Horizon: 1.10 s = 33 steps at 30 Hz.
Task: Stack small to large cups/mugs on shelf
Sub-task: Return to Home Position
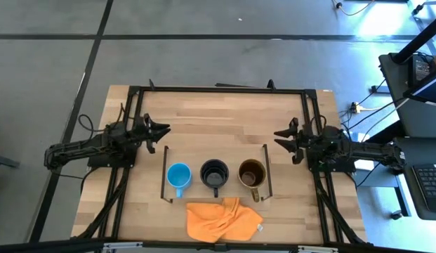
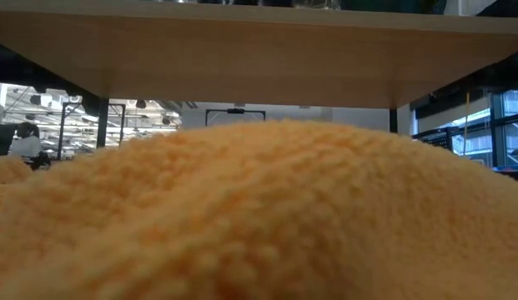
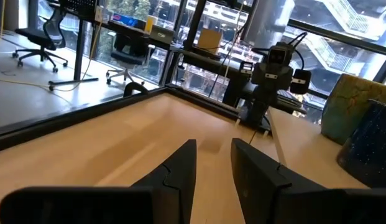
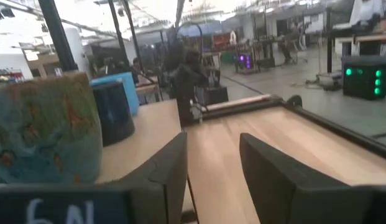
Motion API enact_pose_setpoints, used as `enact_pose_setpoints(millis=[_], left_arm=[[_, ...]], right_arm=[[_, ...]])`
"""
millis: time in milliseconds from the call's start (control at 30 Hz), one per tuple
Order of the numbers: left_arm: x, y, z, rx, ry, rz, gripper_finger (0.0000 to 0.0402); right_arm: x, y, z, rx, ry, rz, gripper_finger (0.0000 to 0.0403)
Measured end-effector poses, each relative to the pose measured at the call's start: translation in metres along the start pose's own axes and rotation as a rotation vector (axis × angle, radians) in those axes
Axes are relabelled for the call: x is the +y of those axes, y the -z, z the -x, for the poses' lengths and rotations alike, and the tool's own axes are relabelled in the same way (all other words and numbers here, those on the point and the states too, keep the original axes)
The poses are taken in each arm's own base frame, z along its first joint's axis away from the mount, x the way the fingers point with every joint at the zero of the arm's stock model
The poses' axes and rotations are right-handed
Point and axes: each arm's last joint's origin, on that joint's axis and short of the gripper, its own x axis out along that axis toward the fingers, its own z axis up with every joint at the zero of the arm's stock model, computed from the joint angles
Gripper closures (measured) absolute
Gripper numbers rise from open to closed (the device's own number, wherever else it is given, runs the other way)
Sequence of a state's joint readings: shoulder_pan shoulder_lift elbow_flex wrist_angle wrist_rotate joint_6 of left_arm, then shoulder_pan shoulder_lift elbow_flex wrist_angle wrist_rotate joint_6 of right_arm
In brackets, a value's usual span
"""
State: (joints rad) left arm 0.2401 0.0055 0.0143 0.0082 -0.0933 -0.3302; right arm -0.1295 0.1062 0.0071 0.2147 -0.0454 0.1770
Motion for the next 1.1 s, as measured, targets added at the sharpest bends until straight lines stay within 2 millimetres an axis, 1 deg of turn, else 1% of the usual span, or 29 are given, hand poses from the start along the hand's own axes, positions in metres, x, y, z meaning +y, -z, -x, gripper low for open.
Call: enact_pose_setpoints(millis=[100,1100], left_arm=[[0.0,0.0,0.0,0.0,0.0,0.0,0.0308],[0.0,0.0,0.0,0.0,0.001,0.0,0.0308]], right_arm=[[-0.0004,0.0023,0.0,0.024,0.004,-0.002,0.0256],[-0.0005,0.0025,0.0,0.025,0.005,-0.003,0.0256]])
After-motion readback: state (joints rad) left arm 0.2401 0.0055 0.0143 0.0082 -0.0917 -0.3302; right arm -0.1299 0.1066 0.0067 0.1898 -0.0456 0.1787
